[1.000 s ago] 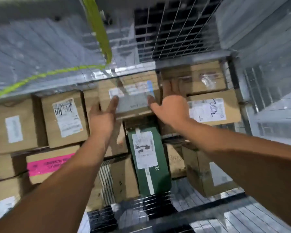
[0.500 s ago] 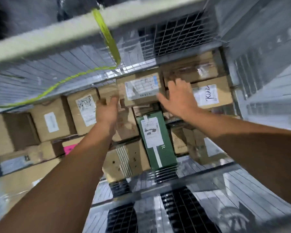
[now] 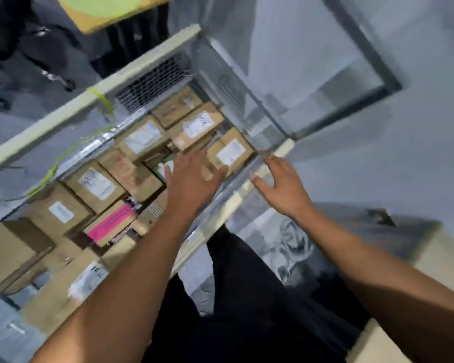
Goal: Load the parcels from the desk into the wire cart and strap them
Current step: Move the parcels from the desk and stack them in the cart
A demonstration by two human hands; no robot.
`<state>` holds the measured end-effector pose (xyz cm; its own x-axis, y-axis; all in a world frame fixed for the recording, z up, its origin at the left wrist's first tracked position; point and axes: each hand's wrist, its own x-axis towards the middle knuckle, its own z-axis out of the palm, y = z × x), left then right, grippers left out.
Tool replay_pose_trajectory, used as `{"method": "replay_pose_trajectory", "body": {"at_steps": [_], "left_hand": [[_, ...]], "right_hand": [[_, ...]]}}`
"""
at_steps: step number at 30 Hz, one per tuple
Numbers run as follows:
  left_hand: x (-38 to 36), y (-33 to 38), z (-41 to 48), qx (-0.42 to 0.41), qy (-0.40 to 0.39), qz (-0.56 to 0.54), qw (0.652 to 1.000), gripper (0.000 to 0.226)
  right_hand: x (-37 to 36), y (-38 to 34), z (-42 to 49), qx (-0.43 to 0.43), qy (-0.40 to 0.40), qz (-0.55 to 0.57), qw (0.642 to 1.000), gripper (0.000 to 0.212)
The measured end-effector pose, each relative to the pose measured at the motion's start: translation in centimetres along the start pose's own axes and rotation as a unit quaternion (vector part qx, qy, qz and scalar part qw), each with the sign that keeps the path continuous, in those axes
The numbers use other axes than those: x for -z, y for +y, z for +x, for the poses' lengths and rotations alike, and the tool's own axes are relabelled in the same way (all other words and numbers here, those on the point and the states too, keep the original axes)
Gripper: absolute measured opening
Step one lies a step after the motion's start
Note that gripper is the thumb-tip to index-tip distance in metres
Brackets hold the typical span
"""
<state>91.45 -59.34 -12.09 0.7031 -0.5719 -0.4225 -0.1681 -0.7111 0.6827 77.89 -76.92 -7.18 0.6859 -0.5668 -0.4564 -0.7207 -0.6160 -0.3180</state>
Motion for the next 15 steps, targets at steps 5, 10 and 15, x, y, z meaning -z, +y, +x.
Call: {"method": "replay_pose_trajectory", "body": {"at_steps": [5, 10, 15], "left_hand": [[-0.3, 6.9, -7.0, -0.139, -0.075, 0.090, 0.983, 0.081], [-4.8, 14.1, -13.4, -0.251, -0.154, 0.131, 0.947, 0.100], [-12.7, 20.9, -19.9, -0.356, -0.252, 0.186, 0.880, 0.097]], "right_hand": [[1.8, 3.7, -12.8, -0.134, 0.078, 0.064, 0.986, 0.073], [1.6, 9.3, -23.3, -0.259, 0.217, 0.172, 0.925, 0.073], [0.6, 15.9, -34.2, -0.366, 0.310, 0.259, 0.838, 0.073]]}}
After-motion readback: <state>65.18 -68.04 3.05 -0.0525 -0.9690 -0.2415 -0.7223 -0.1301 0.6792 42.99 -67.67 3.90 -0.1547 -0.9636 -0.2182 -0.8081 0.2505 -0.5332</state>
